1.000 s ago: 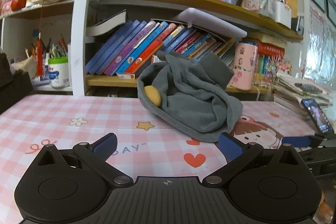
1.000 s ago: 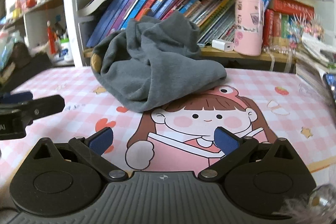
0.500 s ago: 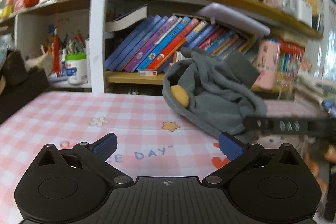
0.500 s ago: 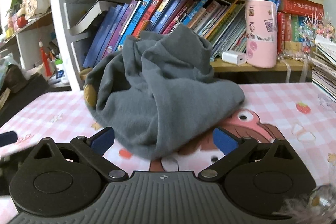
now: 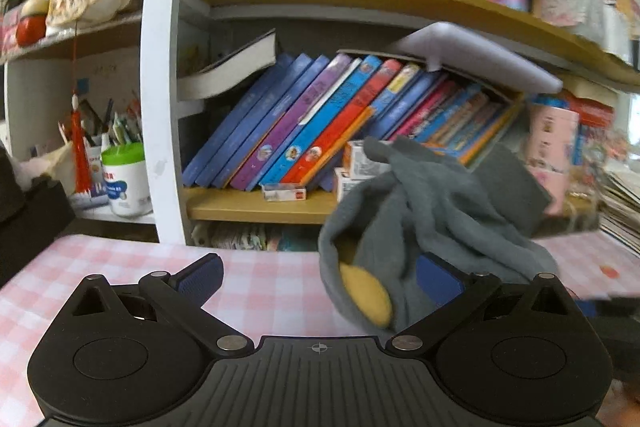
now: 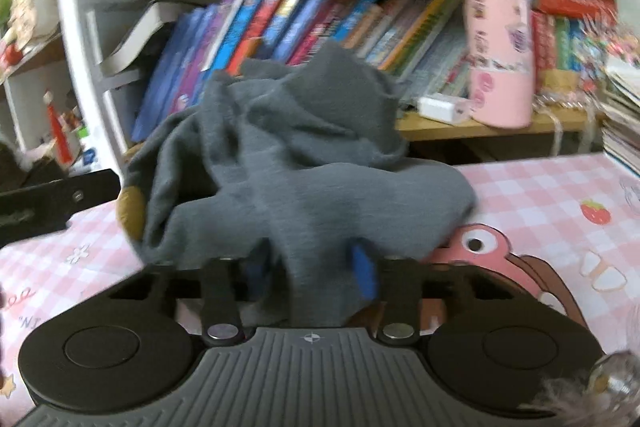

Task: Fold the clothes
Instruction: 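Grasp the grey sweatshirt with the left tool while the right tool grasps another edge, then lift the sweatshirt with both tools and shake it open over the mat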

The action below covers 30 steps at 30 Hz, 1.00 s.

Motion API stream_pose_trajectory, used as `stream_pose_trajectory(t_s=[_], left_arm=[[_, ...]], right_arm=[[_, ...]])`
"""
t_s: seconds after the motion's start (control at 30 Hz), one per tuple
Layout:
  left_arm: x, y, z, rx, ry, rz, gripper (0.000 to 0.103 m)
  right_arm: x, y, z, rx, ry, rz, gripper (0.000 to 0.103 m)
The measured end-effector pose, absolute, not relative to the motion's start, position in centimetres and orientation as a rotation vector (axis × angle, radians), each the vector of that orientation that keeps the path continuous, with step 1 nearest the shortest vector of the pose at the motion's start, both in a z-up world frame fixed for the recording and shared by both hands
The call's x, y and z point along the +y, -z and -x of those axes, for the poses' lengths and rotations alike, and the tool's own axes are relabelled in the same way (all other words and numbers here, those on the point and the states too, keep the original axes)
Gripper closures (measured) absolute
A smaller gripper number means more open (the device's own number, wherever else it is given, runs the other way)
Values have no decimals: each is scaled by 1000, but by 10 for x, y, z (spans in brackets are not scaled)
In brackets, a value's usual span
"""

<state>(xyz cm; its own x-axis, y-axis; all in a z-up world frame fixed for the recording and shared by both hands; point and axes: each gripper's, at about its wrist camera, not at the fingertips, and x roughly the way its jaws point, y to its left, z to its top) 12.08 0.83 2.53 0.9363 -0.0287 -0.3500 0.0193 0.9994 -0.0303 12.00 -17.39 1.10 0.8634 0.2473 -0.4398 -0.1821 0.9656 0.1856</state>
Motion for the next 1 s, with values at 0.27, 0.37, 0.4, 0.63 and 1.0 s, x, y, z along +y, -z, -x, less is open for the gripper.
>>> stream_pose_trajectory(t_s=[0.27,0.37,0.4,0.63,1.0], left_arm=[[22,-2,-167,466,48,225,16],[34,12,-176,513,127,393,50],[38,18,-179,534,164,451,60],[62,14,-148,542,359,629,84],[47,-9,-15,499,497,314,82]], right_arm=[[-189,-7,-124,506,-218,-183,71],[-189,-2,-126,526,-212,-171,66],[-189,-1,-127,531,-212,-173,66],[-197,1,-116,539,-217,-216,79],[-216,-2,-55,512,-237,-196,82]])
